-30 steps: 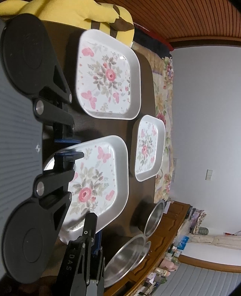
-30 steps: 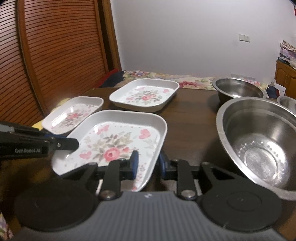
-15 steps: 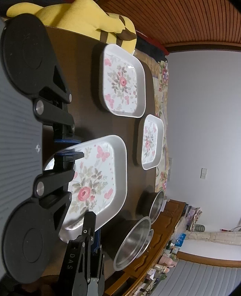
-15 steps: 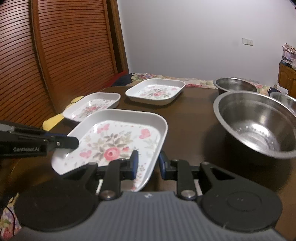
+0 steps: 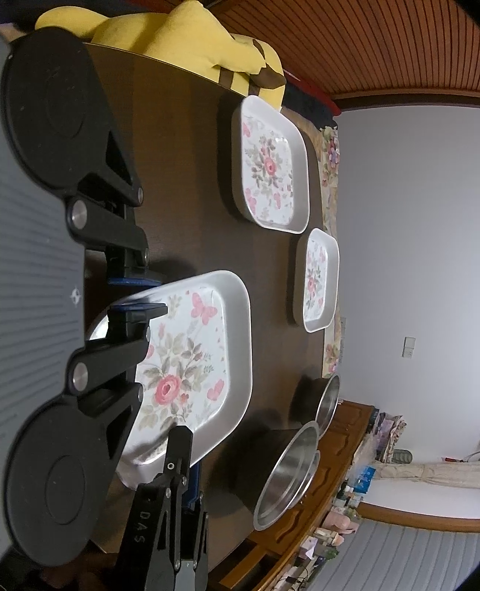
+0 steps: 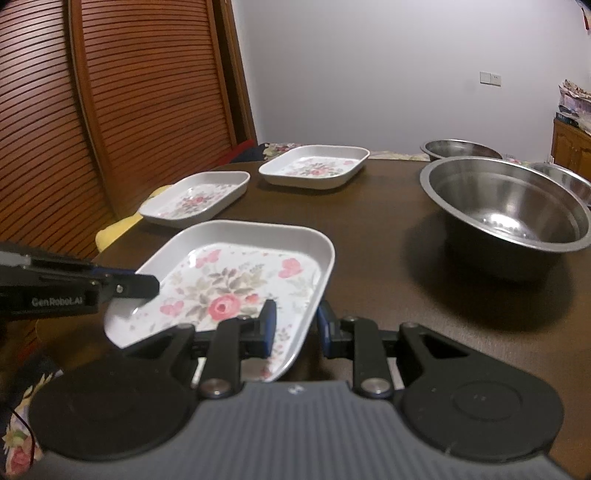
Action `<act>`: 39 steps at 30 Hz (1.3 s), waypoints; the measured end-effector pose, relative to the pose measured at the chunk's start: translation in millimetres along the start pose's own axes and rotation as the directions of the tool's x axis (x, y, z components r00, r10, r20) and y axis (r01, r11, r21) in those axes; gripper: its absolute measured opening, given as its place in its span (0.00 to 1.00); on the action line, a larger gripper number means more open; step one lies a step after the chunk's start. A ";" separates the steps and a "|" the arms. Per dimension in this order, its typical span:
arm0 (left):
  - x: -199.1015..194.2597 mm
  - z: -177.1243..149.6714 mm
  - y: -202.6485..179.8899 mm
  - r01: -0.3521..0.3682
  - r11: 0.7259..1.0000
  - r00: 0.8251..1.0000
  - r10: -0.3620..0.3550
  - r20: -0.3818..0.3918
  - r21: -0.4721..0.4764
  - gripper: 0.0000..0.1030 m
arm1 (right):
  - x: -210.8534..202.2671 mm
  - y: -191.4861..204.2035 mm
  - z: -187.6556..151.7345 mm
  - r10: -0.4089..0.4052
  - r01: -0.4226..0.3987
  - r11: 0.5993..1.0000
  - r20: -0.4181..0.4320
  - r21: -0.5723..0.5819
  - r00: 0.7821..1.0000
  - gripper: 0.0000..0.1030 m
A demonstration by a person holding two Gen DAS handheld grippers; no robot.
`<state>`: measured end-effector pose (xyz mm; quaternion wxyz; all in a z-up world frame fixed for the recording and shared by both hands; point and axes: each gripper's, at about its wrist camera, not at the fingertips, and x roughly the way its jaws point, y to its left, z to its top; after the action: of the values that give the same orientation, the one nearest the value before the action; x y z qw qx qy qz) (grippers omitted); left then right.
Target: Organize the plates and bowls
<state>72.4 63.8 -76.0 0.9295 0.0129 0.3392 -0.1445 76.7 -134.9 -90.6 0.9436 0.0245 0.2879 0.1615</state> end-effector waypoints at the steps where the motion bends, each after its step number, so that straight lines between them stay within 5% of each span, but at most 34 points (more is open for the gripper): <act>1: 0.2 -0.7 -0.1 -0.002 1.000 1.000 0.002 -0.001 0.000 0.10 | 0.1 0.1 0.1 0.001 -0.001 1.000 0.001 0.002 1.000 0.25; 31: 10.2 -6.2 2.1 -0.011 1.000 1.000 0.011 -0.015 -0.020 0.10 | 0.0 -2.3 -8.9 0.001 -0.001 1.000 0.005 0.027 1.000 0.28; 39: -2.5 4.1 0.1 -0.030 1.000 0.999 0.030 0.019 0.000 0.24 | -17.8 -9.1 4.4 -0.021 0.020 1.000 0.069 0.023 0.997 0.33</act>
<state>73.2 64.0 -71.2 0.9347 0.0166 0.3302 -0.1308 67.8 -148.9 -78.6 0.9543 0.0375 0.2572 0.1477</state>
